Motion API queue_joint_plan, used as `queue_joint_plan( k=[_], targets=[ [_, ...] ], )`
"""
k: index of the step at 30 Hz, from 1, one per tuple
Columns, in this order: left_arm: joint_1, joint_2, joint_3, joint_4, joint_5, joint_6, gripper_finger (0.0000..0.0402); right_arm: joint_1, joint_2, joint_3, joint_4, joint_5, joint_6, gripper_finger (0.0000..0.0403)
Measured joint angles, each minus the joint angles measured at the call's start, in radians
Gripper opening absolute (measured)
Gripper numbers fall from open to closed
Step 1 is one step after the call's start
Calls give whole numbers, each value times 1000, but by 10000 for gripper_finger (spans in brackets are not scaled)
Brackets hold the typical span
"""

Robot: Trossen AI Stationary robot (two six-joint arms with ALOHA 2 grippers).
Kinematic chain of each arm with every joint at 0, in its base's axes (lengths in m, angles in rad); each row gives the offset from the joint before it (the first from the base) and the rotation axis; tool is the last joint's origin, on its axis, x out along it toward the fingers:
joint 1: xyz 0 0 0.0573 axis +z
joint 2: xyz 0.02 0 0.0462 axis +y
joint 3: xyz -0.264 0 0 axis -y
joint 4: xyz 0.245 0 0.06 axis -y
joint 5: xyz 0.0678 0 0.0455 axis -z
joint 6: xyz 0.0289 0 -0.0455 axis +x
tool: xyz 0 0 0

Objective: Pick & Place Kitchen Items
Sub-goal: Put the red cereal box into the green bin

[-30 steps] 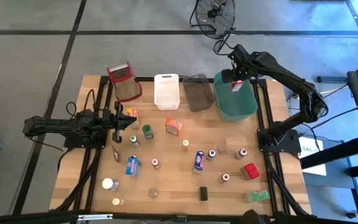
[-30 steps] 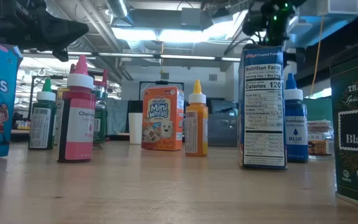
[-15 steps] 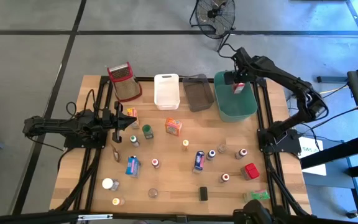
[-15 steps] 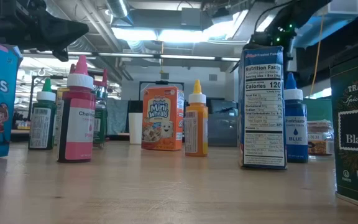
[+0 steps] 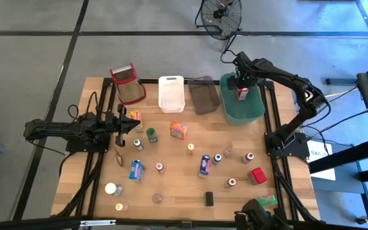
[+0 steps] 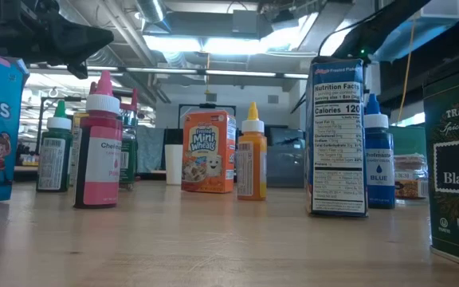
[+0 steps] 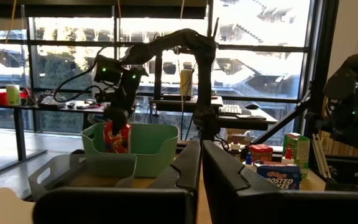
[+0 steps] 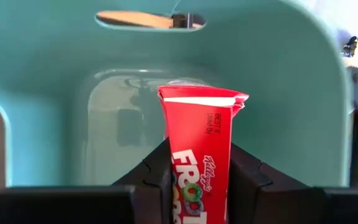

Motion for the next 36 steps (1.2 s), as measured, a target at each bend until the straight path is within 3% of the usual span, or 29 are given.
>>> queue_joint_plan(
  k=[20, 36],
  targets=[
    [0, 0, 0, 0, 0, 0, 13, 0, 17, 0, 4, 0, 1, 200],
    [0, 0, 0, 0, 0, 0, 11, 0, 13, 53, -76, 8, 1, 211]
  ],
)
